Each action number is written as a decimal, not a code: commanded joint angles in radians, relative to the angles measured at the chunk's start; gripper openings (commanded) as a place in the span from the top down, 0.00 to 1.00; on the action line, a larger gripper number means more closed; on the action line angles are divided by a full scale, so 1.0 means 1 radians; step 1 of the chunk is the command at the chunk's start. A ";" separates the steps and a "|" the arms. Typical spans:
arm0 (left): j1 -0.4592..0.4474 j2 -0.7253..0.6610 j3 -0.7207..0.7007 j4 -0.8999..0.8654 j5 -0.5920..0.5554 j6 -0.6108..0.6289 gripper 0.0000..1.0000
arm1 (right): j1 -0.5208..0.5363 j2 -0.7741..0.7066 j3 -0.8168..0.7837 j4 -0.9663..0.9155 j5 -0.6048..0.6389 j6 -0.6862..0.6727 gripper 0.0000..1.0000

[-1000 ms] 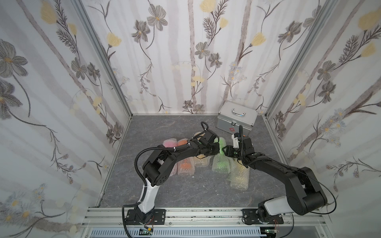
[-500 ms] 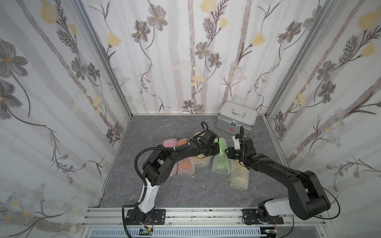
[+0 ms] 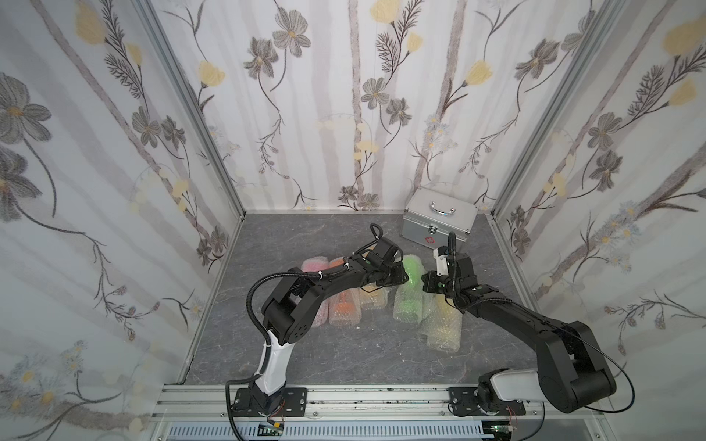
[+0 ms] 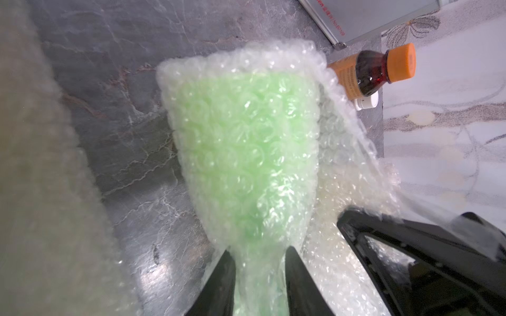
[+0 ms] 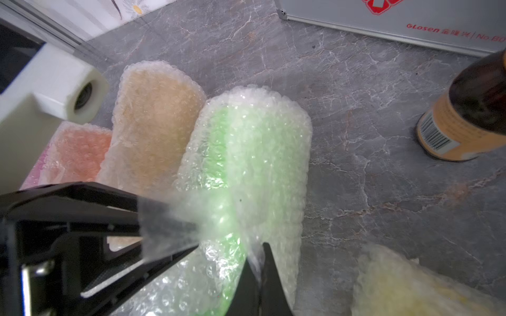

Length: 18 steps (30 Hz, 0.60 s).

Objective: Unpack wine glasses from bubble wrap
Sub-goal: Unwrap the bubble wrap at the center of the board.

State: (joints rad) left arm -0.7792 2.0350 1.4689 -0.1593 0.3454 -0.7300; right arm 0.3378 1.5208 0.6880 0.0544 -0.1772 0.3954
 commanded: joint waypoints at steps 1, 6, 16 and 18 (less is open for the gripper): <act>0.006 -0.020 0.016 -0.024 0.001 0.015 0.60 | -0.002 -0.018 -0.002 0.030 -0.045 -0.011 0.98; 0.006 -0.020 0.043 -0.049 0.008 0.030 0.52 | -0.004 -0.057 -0.017 0.062 -0.089 -0.010 0.99; 0.001 0.037 0.079 -0.066 0.006 0.040 0.61 | -0.004 -0.071 -0.037 0.110 -0.137 -0.014 0.99; 0.001 0.037 0.079 -0.072 -0.008 0.040 0.70 | -0.004 -0.068 -0.037 0.101 -0.110 -0.010 0.99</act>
State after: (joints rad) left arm -0.7773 2.0689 1.5375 -0.2180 0.3519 -0.6991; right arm 0.3344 1.4475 0.6506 0.1108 -0.2924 0.3885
